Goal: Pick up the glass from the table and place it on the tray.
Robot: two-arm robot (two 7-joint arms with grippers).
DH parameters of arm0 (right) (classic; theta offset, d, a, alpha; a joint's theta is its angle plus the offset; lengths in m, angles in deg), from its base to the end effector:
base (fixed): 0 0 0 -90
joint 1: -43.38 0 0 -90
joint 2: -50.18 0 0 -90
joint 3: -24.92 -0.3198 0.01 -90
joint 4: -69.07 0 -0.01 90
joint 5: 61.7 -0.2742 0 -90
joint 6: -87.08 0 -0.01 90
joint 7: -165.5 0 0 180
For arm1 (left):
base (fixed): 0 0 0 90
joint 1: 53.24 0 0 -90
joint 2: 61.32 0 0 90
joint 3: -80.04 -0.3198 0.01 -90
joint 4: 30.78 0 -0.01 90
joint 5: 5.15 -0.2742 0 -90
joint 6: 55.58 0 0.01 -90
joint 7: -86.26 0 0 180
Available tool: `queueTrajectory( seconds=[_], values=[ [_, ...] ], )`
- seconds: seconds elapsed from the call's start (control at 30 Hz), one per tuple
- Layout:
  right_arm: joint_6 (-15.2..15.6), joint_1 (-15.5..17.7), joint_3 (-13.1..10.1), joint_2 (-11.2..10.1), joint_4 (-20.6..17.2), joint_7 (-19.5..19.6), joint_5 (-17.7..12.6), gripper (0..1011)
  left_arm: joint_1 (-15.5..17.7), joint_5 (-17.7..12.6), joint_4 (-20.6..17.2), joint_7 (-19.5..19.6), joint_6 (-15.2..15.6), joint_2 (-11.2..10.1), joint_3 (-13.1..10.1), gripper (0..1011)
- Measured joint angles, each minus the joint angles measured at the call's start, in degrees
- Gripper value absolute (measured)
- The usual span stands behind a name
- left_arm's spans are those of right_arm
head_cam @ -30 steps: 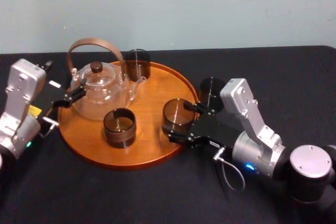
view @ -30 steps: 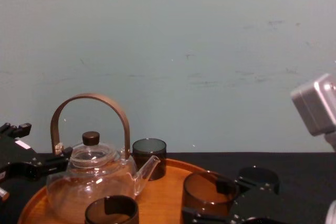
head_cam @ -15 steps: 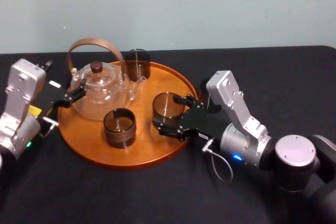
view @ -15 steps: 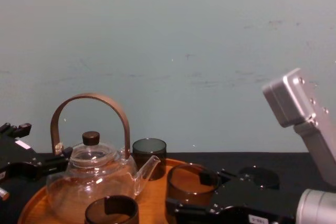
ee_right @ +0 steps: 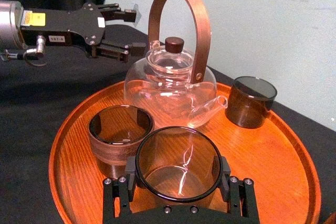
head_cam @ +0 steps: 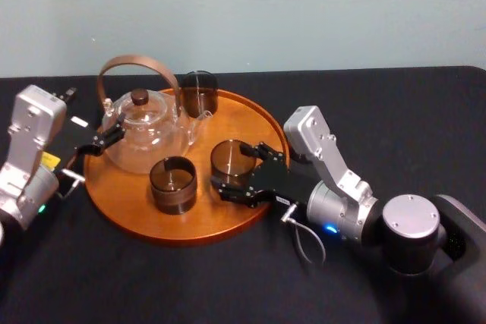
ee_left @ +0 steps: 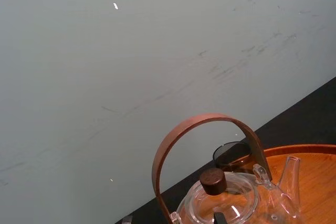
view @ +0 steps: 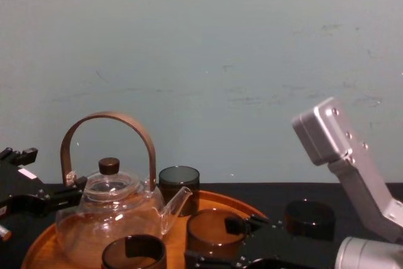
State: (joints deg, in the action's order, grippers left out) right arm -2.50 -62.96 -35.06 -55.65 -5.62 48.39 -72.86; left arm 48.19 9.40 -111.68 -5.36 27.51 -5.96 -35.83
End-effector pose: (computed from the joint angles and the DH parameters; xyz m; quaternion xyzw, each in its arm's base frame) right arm 0.3542 0.0251 -0.3418 -0.1159 -0.0111 -0.3306 0.9366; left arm 0.3302 0.1087 -0.3197 0.1414 -0.1324 0.5799 0.7913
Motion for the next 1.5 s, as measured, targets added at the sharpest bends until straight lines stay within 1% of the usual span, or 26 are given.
queueTrajectory(
  seconds=[0.23,0.67,1.1,1.5],
  values=[
    [-0.3,-0.8,0.4,0.7,2.1,-0.4,0.0,908,0.0,0.0,0.0,0.0,0.0,0.0,0.0,1001],
    [-0.5,-1.3,0.8,1.3,4.0,-0.8,-0.1,909,0.0,0.0,0.0,0.0,0.0,0.0,0.0,1001],
    [-0.1,-1.4,1.2,1.5,5.0,-0.9,-0.1,908,0.0,0.0,0.0,0.0,0.0,0.0,0.0,1001],
    [0.0,-1.4,1.2,1.5,5.0,-0.8,0.0,908,0.0,0.0,0.0,0.0,0.0,0.0,0.0,1001]
  ],
)
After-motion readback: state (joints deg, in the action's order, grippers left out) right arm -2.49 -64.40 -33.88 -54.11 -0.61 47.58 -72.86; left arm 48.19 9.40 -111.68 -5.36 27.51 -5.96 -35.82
